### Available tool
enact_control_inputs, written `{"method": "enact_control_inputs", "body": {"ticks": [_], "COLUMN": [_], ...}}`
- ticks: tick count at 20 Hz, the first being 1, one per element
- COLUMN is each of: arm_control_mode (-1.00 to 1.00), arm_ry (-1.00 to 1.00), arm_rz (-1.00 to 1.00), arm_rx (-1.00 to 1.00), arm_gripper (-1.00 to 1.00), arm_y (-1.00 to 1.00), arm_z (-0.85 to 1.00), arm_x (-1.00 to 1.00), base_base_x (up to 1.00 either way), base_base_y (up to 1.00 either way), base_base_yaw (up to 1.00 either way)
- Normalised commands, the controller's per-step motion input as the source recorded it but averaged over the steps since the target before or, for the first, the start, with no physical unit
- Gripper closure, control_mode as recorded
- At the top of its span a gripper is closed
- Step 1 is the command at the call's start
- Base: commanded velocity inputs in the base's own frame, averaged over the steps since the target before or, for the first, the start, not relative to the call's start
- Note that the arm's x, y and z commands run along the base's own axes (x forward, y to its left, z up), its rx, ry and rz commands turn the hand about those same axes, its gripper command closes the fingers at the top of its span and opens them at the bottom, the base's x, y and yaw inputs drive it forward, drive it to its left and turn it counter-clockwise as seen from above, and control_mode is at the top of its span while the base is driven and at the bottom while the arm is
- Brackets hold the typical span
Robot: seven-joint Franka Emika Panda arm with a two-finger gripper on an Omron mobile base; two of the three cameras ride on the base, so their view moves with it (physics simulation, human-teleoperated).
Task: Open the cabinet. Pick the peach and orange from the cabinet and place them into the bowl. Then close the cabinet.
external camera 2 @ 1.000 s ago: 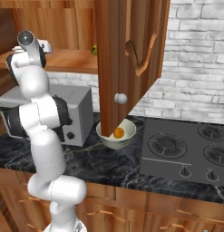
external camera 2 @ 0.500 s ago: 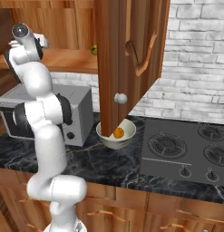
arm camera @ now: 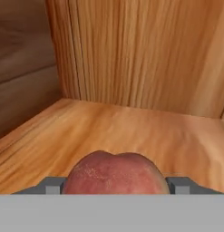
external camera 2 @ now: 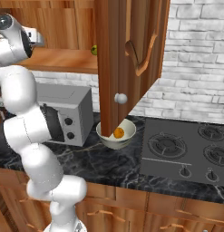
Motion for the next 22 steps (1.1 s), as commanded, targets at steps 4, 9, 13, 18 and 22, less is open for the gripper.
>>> {"method": "enact_control_inputs", "body": {"ticks": [4, 9, 13, 18, 22], "arm_control_mode": [-1.00, -1.00, -1.00, -1.00, -1.00], "arm_ry": [-0.09, -0.01, 0.09, 0.21, 0.34], "arm_rz": [-0.13, -0.17, -0.16, -0.07, -0.09], "arm_rx": [0.22, 0.23, 0.17, 0.00, 0.00], "arm_gripper": [1.00, 1.00, 1.00, 1.00, 1.00], "arm_y": [-0.82, -0.83, -0.72, -0.61, -0.65], "arm_z": [0.55, 0.73, 0.52, -0.30, -0.69], "arm_x": [-1.00, -1.00, -1.00, -1.00, -1.00], "base_base_x": [0.00, 0.00, 0.00, 0.00, 0.00], "base_base_y": [0.00, 0.00, 0.00, 0.00, 0.00], "base_base_yaw": [0.00, 0.00, 0.00, 0.00, 0.00]}}
